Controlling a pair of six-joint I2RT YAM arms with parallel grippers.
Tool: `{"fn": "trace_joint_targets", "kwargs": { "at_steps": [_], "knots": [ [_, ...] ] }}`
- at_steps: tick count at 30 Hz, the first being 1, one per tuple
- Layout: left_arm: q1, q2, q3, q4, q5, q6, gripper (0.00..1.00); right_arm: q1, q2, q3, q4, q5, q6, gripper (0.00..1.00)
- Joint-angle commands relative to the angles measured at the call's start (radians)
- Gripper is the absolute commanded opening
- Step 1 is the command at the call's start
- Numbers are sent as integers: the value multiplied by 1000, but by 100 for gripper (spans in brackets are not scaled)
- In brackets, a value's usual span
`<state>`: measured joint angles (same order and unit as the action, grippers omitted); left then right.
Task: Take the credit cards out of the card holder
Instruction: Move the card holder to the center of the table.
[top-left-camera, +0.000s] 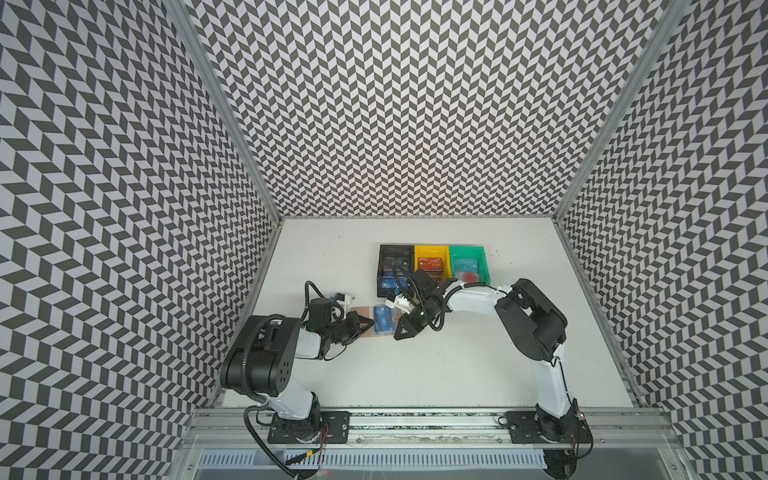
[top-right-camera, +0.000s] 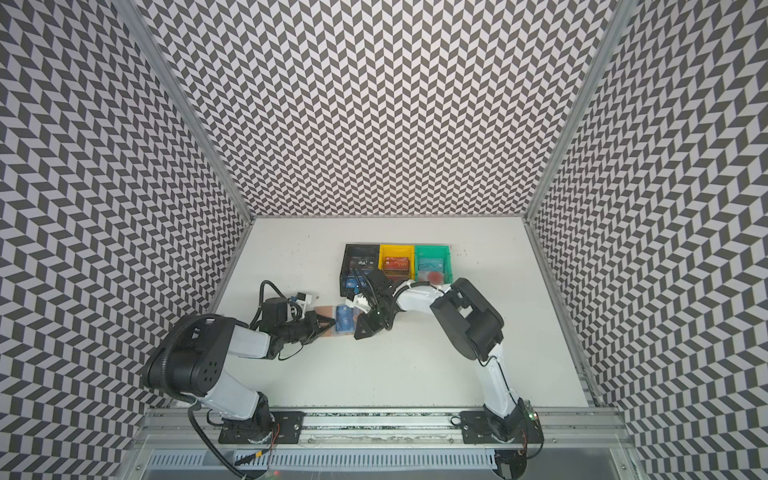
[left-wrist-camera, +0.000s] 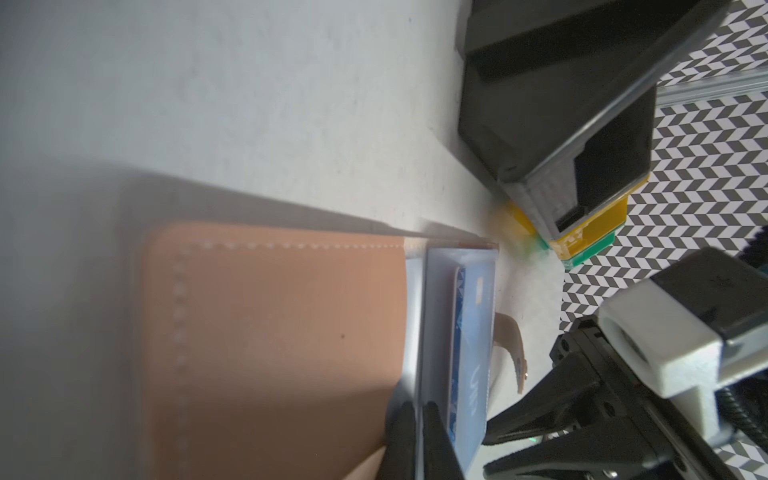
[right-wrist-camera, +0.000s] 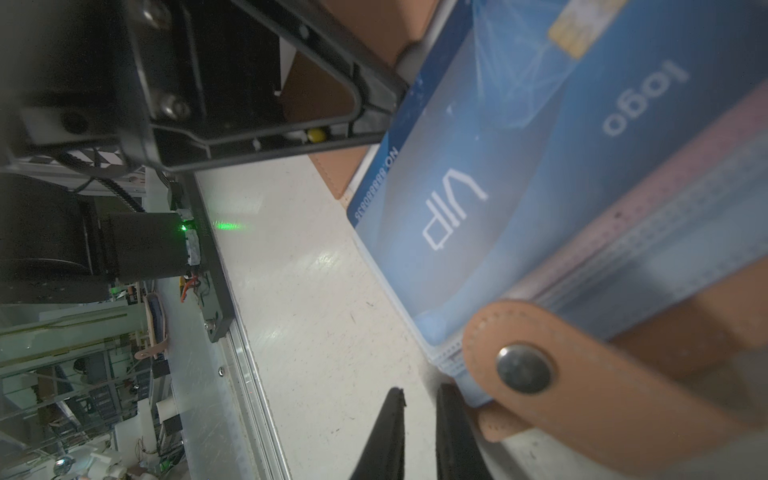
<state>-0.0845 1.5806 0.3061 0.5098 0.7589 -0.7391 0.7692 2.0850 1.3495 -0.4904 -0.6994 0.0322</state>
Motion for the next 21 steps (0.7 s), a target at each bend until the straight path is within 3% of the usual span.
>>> {"fn": "trace_joint_targets", "kwargs": {
  "at_steps": [1, 11, 21],
  "knots": [
    [12, -37, -2, -88, -50, 23, 16, -8, -37, 67, -4, 18, -11, 17],
    [15, -65, 14, -104, -51, 20, 18, -45, 67, 209, 0, 21, 1, 15],
    [16, -54, 5, -47, -16, -5, 17, -48, 114, 169, 66, 26, 34, 13]
  ]
}}
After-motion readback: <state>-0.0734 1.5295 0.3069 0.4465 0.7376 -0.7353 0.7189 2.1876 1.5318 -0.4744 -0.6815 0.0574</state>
